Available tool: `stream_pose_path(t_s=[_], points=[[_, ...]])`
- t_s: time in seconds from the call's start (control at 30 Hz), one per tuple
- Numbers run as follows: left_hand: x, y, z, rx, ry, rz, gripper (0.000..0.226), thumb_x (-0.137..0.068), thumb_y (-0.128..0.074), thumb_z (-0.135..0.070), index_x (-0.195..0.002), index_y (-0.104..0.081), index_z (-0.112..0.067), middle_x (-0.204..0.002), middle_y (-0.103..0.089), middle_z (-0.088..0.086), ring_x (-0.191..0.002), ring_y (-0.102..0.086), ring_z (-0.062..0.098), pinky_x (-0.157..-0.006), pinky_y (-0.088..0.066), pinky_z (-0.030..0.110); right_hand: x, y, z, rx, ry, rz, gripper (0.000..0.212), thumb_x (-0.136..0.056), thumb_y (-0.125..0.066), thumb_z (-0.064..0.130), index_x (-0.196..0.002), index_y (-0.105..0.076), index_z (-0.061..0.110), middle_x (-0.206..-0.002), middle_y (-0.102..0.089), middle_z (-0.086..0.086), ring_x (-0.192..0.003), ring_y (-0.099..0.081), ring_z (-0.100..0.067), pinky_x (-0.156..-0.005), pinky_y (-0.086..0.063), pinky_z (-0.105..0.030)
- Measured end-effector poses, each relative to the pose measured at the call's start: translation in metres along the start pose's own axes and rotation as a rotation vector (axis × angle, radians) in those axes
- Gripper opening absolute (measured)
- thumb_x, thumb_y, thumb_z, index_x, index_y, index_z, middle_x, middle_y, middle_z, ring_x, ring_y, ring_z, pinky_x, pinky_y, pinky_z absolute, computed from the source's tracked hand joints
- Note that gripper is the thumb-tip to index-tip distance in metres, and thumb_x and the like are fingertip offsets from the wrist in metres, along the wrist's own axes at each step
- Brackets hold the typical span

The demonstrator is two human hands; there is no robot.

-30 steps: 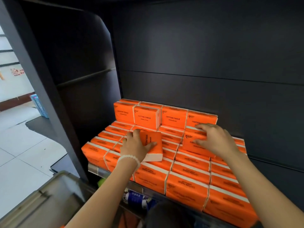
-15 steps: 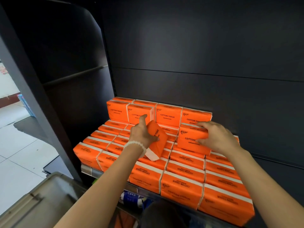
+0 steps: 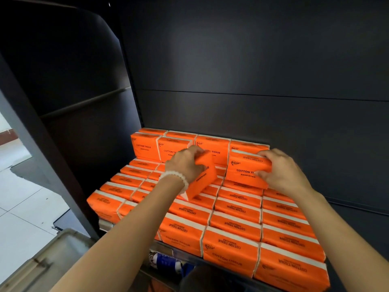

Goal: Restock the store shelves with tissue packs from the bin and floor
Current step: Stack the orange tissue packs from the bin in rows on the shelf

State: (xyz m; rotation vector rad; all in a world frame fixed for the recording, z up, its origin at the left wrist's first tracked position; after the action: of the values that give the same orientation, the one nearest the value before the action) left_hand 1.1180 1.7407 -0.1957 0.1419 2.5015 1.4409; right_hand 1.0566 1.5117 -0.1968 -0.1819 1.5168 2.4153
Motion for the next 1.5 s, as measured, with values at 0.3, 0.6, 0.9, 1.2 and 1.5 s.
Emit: stream_pose_path(t_s=[0.3, 0.6, 0.9, 1.2, 1.5], points=[[-0.053, -0.016, -0.066, -0.278, -0.443, 0.022, 0.050, -0.084, -0.063, -0.011, -0.130, -0.050, -0.023, -0.132, -0.055, -0.001, -0.123, -0.048, 0.021, -0.102, -0.038, 0.038, -0.028, 0.000, -0.017, 0.008, -0.010, -0.041, 0.053, -0.084, -0.068, 0.027, -0.133, -0.048, 0.022, -0.120, -0.041, 0.007, -0.110, -0.051, -0.016, -0.091, -0.047, -0.033], [-0.070, -0.045, -0.036, -0.309, -0.461, -0.049, 0.053, -0.085, -0.063, -0.011, -0.133, -0.051, -0.029, -0.126, -0.047, 0.002, -0.124, -0.040, 0.023, -0.102, -0.036, 0.042, -0.035, -0.018, -0.010, 0.089, 0.129, -0.190, 0.052, -0.077, -0.076, 0.023, -0.126, -0.059, 0.015, -0.114, -0.045, -0.004, -0.110, -0.036, -0.022, -0.101, -0.036, -0.038], [-0.061, -0.044, -0.035, -0.370, -0.453, -0.052, 0.049, -0.090, -0.057, -0.024, -0.137, -0.042, -0.020, -0.134, -0.045, 0.002, -0.125, -0.037, 0.022, -0.107, -0.033, 0.037, -0.029, -0.022, 0.007, 0.297, 0.183, -0.186, 0.049, -0.084, -0.067, 0.024, -0.131, -0.054, 0.017, -0.122, -0.047, -0.006, -0.113, -0.039, -0.027, -0.095, -0.037, -0.043], [0.031, -0.006, -0.020, -0.329, -0.397, -0.075, 0.039, -0.092, -0.051, -0.030, -0.129, -0.051, -0.020, -0.130, -0.050, 0.003, -0.123, -0.044, 0.023, -0.097, -0.040, 0.040, 0.022, -0.021, 0.081, 0.196, 0.333, -0.174, 0.043, -0.085, -0.064, 0.023, -0.124, -0.057, 0.009, -0.117, -0.056, -0.010, -0.110, -0.052, -0.033, -0.092, -0.043, -0.043], [0.179, 0.027, 0.089, -0.396, -0.181, -0.190, 0.036, -0.085, -0.047, -0.036, -0.113, -0.063, -0.018, -0.112, -0.061, 0.008, -0.104, -0.056, 0.032, -0.079, -0.046, 0.043, 0.144, -0.096, 0.185, 0.081, 0.590, -0.030, 0.036, -0.084, -0.058, 0.032, -0.112, -0.064, 0.011, -0.105, -0.063, -0.008, -0.098, -0.060, -0.032, -0.082, -0.050, -0.041]])
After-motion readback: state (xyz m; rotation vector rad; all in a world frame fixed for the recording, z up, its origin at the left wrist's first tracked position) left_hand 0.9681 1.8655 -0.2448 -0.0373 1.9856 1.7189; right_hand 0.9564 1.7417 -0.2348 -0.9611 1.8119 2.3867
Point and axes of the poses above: each hand's wrist, its own x-axis away from the middle knuckle, its own y-axis out of the back of the hand, z = x × y, the point moved 10 cm from there along -x, towards the middle knuckle
